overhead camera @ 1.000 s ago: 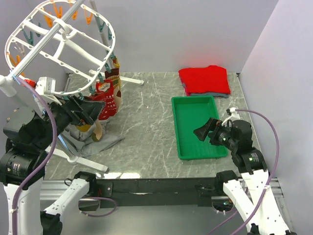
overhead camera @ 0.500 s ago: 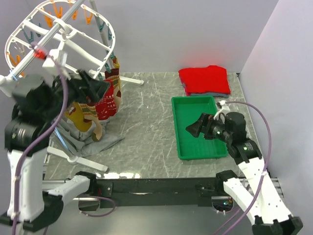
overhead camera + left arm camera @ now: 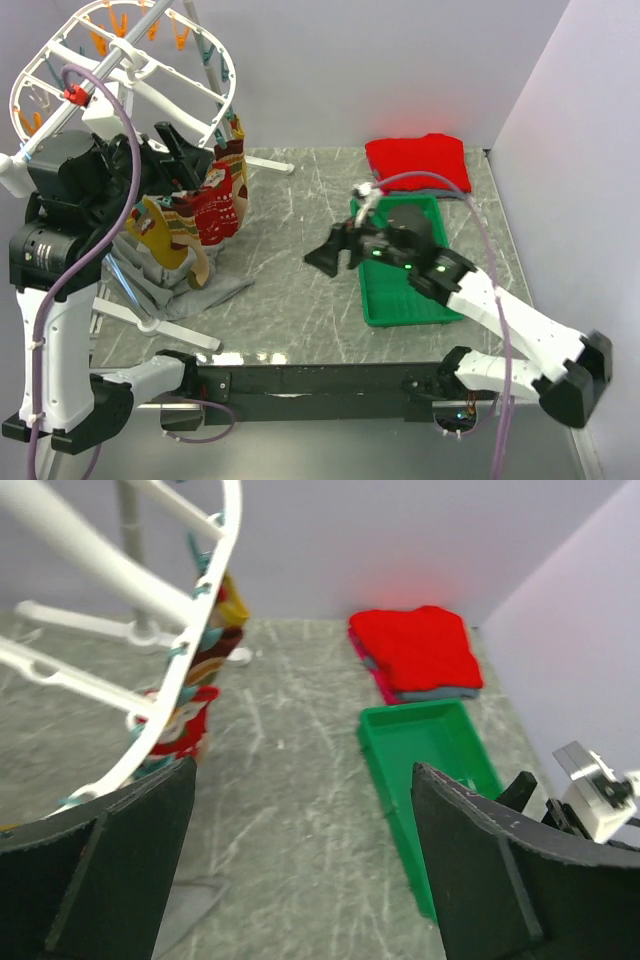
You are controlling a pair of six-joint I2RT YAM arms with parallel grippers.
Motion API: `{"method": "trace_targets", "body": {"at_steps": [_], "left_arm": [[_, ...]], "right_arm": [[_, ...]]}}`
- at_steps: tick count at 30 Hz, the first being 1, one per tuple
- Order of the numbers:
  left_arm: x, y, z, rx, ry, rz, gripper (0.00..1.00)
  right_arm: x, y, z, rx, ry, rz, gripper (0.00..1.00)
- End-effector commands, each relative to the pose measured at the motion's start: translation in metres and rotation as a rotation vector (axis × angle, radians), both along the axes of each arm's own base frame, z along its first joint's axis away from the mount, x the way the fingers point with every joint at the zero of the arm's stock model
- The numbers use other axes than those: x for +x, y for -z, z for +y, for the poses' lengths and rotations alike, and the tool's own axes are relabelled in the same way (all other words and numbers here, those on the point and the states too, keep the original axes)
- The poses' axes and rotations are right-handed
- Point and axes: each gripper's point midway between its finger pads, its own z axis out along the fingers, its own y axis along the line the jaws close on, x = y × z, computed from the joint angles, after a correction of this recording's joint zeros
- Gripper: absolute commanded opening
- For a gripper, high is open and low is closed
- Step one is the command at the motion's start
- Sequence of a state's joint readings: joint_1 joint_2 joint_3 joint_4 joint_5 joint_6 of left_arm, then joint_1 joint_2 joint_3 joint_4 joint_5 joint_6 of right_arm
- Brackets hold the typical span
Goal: Remove the socks clipped to the hanger
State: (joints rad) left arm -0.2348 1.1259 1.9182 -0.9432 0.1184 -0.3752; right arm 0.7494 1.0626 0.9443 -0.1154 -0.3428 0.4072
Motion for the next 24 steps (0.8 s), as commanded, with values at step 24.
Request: {"method": "trace_targets", "body": {"at_steps": [24], "left_arm": [[-0.018,0.050,0.025,0.090,-0.094,0.029,0.72]], "right_arm": [[0.038,-0.020,0.255,0.292,-0.265,-0.241,0.78]]}}
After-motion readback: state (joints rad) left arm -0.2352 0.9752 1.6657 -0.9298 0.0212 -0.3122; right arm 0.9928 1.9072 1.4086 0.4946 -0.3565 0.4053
